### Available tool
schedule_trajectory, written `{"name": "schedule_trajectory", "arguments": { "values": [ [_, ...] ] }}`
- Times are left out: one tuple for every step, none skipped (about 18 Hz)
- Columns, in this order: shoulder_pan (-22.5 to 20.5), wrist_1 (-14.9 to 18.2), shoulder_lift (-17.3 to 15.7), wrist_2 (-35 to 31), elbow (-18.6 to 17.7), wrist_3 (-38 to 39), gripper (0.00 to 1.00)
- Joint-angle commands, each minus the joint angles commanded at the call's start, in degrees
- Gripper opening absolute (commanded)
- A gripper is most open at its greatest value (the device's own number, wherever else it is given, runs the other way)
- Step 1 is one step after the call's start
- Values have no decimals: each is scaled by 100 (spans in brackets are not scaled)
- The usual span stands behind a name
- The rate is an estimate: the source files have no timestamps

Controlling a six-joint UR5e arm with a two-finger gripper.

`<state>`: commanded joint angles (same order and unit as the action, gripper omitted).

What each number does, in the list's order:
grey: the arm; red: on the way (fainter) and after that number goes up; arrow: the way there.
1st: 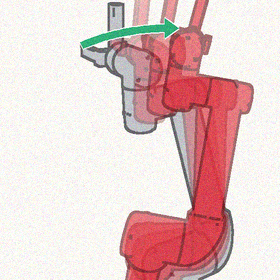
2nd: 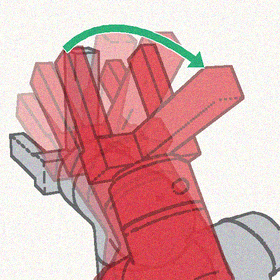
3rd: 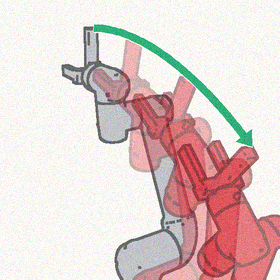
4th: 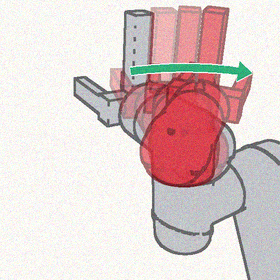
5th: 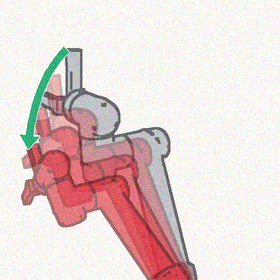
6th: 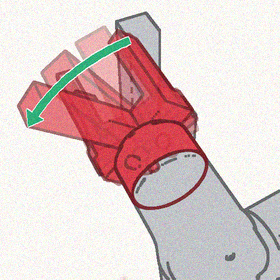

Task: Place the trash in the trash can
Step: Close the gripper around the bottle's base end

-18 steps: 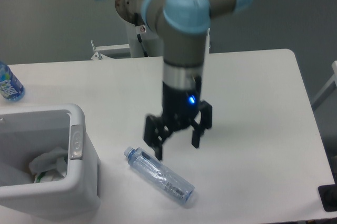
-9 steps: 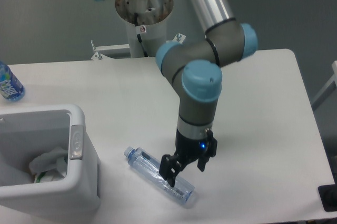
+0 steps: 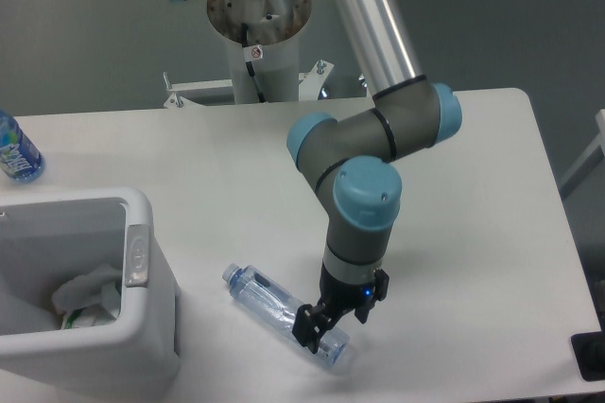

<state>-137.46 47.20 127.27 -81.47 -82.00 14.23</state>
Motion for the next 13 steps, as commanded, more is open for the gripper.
{"name": "schedule_trajectory", "arguments": {
  "values": [
    [0, 0, 9, -18, 17, 79, 100],
    [0, 0, 26, -18, 44, 140, 100],
    [0, 0, 61, -27, 87, 150, 100],
    [0, 0, 114, -35, 140, 159, 100],
    [9, 0, 149, -36, 184, 159, 100],
    [70, 0, 176, -36, 193, 159, 100],
    [123, 0, 184, -36, 211, 141, 100],
    [132, -9, 193, -27, 211, 141, 100],
    [141, -9, 211, -27, 211, 132, 100],
    [149, -9, 246, -27, 220, 124, 100],
    [193, -9, 298, -27, 237, 123, 100],
    [211, -9, 351, -44, 237, 123, 100],
    [211, 0, 360, -44, 237, 123, 100]
  ]
}}
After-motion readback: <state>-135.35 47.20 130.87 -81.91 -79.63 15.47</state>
